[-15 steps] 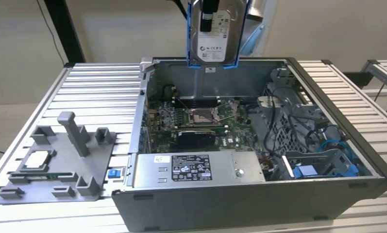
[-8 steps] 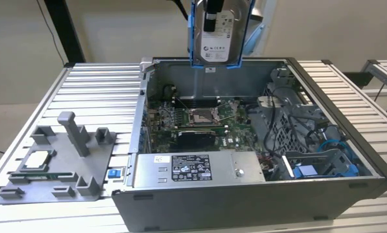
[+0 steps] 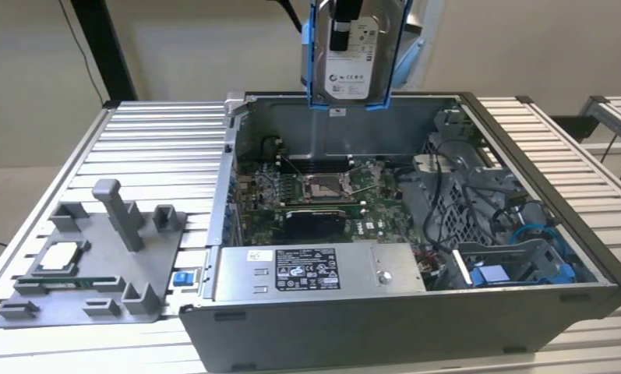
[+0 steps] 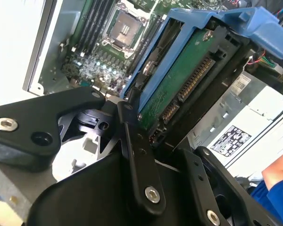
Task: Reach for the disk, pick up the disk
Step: 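Pick up the disk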
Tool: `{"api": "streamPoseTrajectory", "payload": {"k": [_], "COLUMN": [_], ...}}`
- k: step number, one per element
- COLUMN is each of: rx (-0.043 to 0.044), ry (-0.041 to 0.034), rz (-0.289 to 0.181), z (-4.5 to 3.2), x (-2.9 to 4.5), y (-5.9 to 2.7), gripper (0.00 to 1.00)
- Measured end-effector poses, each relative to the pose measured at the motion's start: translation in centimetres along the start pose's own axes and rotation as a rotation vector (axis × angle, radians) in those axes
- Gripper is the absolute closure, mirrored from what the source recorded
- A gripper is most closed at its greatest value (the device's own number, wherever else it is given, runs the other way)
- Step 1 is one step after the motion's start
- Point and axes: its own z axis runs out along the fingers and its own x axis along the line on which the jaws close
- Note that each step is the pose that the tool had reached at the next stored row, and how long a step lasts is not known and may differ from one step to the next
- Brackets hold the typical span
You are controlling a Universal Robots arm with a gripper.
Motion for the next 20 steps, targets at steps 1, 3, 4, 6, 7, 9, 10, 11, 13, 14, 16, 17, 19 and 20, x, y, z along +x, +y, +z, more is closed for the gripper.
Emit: {"api": "streamPoseTrajectory", "payload": {"k": [1, 3, 4, 6, 7, 9, 10, 11, 13, 14, 16, 17, 19, 20], "rx": [-0.0001, 0.0, 0.0, -0.0001, 0.0, 0.0, 0.0, 0.0, -0.0001, 0.0, -0.0001, 0.0, -0.0001, 0.0], "ry": [0.0002, 0.0001, 0.0001, 0.0002, 0.0001, 0.0001, 0.0001, 0.0001, 0.0001, 0.0002, 0.0002, 0.0001, 0.0002, 0.0001], "rz": [0.0, 0.0, 0.0, 0.0, 0.0, 0.0, 0.0, 0.0, 0.0, 0.0, 0.0, 0.0, 0.0, 0.0], "z": [-0.01, -0.01, -0.01, -0.02, -0.02, -0.03, -0.04, -0.04, -0.05, -0.05, -0.06, -0.06, -0.07, -0.07], "x": [0.04, 0.15, 0.24, 0.45, 0.58, 0.85, 0.99, 1.14, 1.43, 1.58, 1.88, 2.02, 2.33, 2.49], "y": [0.0, -0.01, -0.01, -0.03, -0.03, -0.05, -0.06, -0.07, -0.09, -0.1, -0.12, -0.13, -0.16, -0.17], "gripper": [1.0, 1.0, 1.0, 1.0, 1.0, 1.0, 1.0, 1.0, 1.0, 1.0, 1.0, 1.0, 1.0, 1.0]}}
